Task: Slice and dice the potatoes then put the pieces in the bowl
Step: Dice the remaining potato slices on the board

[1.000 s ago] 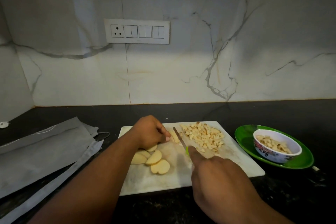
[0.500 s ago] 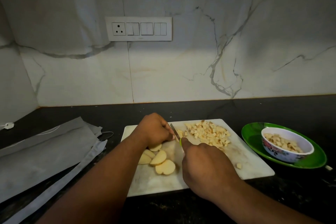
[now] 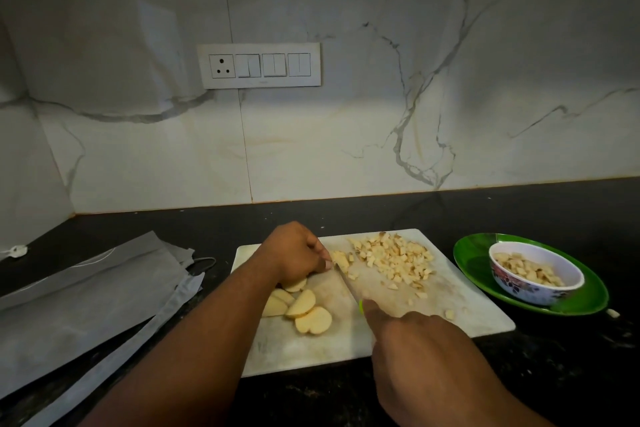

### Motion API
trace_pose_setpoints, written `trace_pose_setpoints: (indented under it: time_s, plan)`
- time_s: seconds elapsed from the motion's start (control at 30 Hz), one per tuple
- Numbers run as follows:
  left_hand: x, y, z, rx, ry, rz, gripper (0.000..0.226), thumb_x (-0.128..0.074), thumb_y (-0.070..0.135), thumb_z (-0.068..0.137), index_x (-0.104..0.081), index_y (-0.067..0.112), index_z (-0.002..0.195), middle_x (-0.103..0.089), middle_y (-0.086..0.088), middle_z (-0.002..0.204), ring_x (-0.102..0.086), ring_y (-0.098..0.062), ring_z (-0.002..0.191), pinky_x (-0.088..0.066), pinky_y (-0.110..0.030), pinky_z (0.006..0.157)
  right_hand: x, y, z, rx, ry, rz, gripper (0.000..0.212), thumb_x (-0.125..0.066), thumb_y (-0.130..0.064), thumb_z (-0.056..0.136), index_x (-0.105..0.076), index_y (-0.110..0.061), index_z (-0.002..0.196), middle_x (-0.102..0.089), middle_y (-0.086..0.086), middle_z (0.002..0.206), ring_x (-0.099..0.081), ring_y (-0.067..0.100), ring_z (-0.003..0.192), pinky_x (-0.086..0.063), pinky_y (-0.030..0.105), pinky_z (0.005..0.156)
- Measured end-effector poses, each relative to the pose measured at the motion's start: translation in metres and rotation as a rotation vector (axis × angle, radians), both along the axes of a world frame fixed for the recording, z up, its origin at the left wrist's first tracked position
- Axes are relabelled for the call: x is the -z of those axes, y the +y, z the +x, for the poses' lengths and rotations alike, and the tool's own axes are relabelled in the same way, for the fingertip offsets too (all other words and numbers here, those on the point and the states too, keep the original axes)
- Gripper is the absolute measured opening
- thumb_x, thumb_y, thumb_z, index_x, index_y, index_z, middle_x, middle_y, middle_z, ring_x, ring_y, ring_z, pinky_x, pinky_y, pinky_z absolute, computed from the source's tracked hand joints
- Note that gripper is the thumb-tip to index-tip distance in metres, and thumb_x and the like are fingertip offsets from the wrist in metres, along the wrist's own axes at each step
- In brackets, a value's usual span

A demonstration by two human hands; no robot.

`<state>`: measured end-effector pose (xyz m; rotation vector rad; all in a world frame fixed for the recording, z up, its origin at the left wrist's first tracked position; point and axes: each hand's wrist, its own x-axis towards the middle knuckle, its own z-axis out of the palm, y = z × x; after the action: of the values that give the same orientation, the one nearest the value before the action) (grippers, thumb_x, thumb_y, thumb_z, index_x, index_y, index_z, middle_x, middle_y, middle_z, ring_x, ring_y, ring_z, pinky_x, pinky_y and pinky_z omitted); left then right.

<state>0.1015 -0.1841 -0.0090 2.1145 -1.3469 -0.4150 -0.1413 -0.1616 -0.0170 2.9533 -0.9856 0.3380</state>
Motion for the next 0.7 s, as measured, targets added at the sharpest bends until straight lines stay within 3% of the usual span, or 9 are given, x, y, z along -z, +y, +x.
trace_pose_setpoints:
  time_s: [0.17,0.27,0.37,0.5,0.7]
  plan:
    - [0.005,0.004,0.007,-0.016,0.096,-0.093,0.011,-0.077,0.022,0.094,-0.084,0.022,0.085,-0.075,0.016,0.074,-0.067,0.001,0.078,-0.047,-0.016,0.072,-0.003,-0.004,0.009,0.057,-0.124,-0.063,0.066,-0.04,-0.032,0.095,-0.017,-0.026,0.157,-0.065,0.001,0.108,-0.062,0.021,0.096,-0.044,0.033,0.072]
    - [0.007,0.007,0.006,-0.054,0.127,-0.147,0.021,-0.072,0.023,0.098,-0.081,0.019,0.079,-0.072,0.01,0.064,-0.062,-0.002,0.062,-0.05,-0.023,0.068,-0.006,-0.009,0.036,0.063,-0.164,-0.046,0.057,-0.047,-0.029,0.093,-0.036,-0.023,0.149,-0.066,0.002,0.111,-0.062,0.022,0.098,-0.045,0.032,0.072]
    - [0.005,0.011,0.01,-0.151,0.149,-0.274,0.03,-0.064,0.03,0.103,-0.079,0.019,0.078,-0.073,0.002,0.072,-0.067,-0.014,0.073,-0.057,-0.034,0.078,-0.002,-0.006,0.054,0.021,-0.139,-0.009,0.045,-0.048,-0.026,0.09,-0.047,-0.022,0.136,-0.066,0.002,0.106,-0.063,0.023,0.093,-0.043,0.032,0.067]
    - [0.0,0.017,0.024,-0.208,0.099,-0.321,0.039,-0.058,0.039,0.105,-0.076,0.02,0.075,-0.074,-0.003,0.075,-0.072,-0.028,0.079,-0.061,-0.043,0.081,0.003,-0.011,0.046,0.063,-0.114,-0.009,0.058,-0.048,-0.024,0.091,-0.036,-0.022,0.148,-0.065,0.002,0.11,-0.062,0.022,0.097,-0.044,0.032,0.071]
    - [-0.012,0.028,0.044,-0.192,-0.005,-0.182,0.025,-0.066,0.027,0.102,-0.077,0.022,0.079,-0.075,0.006,0.094,-0.068,-0.009,0.091,-0.05,-0.025,0.076,0.003,-0.012,0.027,0.151,-0.142,0.0,0.062,-0.042,-0.024,0.094,-0.026,-0.022,0.154,-0.065,-0.001,0.112,-0.062,0.019,0.099,-0.042,0.029,0.071]
